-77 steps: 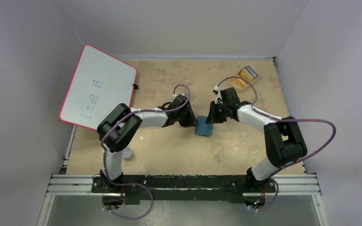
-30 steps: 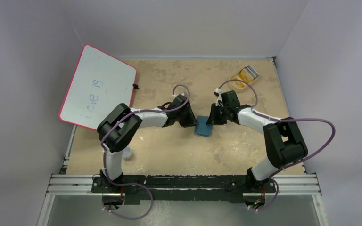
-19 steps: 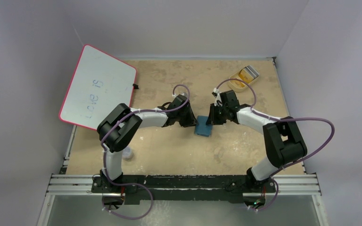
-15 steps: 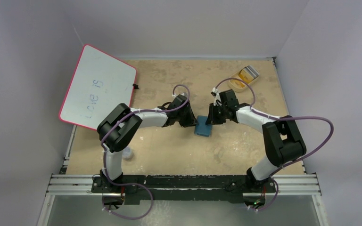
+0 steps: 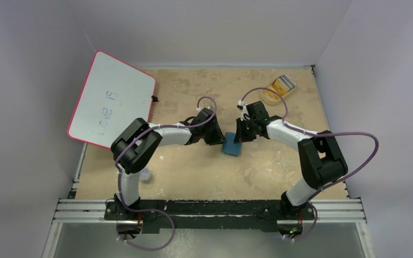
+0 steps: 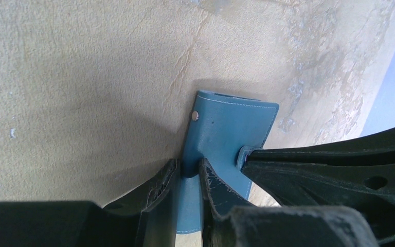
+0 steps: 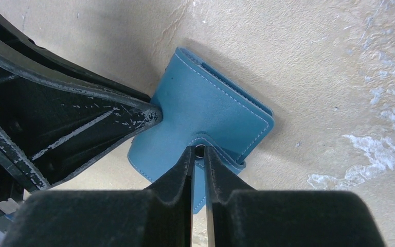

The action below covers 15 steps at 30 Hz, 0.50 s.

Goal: Put the credit cards into the card holder
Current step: Adjust the card holder at the center of the board.

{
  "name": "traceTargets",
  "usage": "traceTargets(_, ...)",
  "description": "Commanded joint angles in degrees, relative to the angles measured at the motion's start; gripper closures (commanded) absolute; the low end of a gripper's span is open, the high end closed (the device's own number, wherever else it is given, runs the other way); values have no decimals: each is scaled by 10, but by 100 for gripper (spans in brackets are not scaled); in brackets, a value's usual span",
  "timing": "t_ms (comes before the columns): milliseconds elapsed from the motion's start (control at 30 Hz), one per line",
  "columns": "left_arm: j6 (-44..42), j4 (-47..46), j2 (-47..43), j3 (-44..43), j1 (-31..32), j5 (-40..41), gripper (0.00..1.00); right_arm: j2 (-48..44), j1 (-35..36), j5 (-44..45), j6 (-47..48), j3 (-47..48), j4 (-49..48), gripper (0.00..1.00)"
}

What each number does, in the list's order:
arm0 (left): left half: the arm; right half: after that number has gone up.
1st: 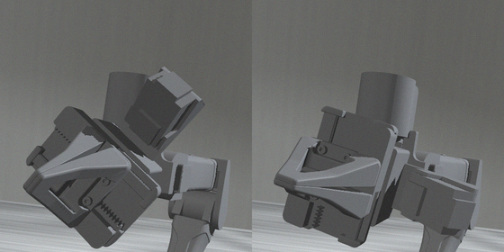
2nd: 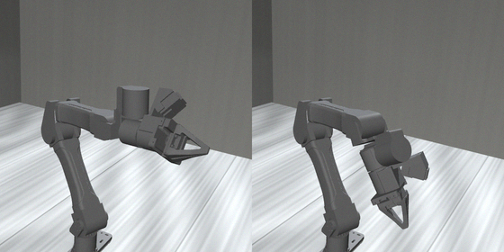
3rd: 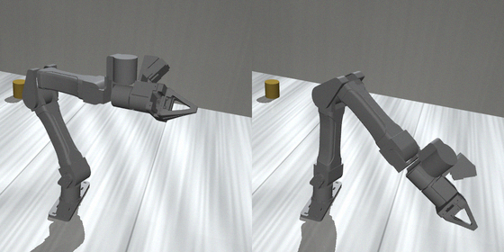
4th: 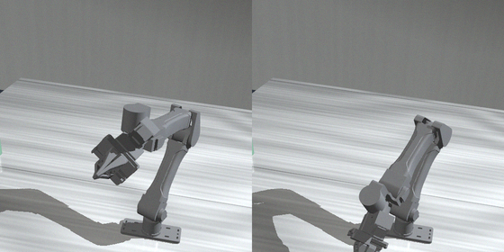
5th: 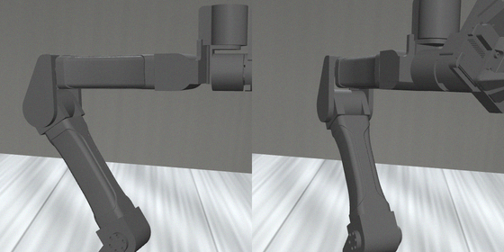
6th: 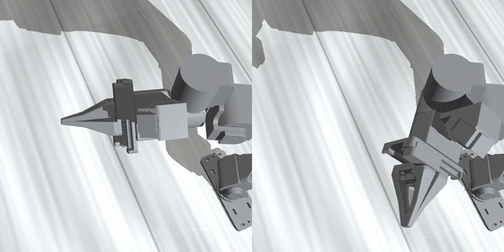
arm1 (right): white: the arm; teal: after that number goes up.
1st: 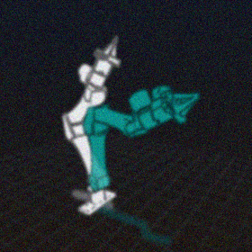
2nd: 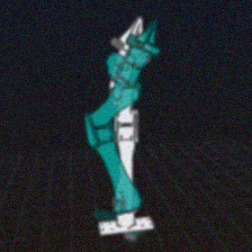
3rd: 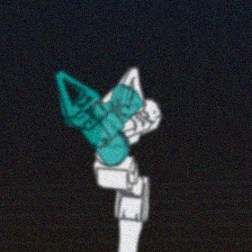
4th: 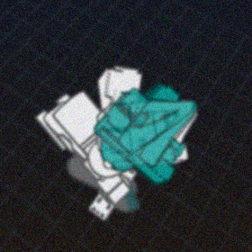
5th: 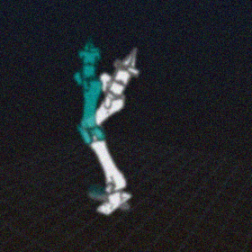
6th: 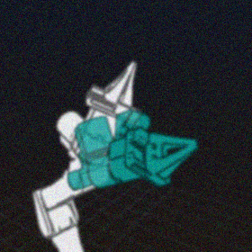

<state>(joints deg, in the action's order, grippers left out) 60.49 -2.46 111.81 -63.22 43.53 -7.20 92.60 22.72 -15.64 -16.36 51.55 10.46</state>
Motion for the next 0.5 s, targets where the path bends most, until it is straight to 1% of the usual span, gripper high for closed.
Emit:
traceTargets(0,0,-1,20,-11,1,17,82,-2,24,-3,11,12,58,90)
traceTargets(300,-1,10,24,-12,1,28,82,-16,46,56,11,31,100,91)
traceTargets(467,-3,16,25,-15,1,31,83,-21,55,70,9,32,106,91)
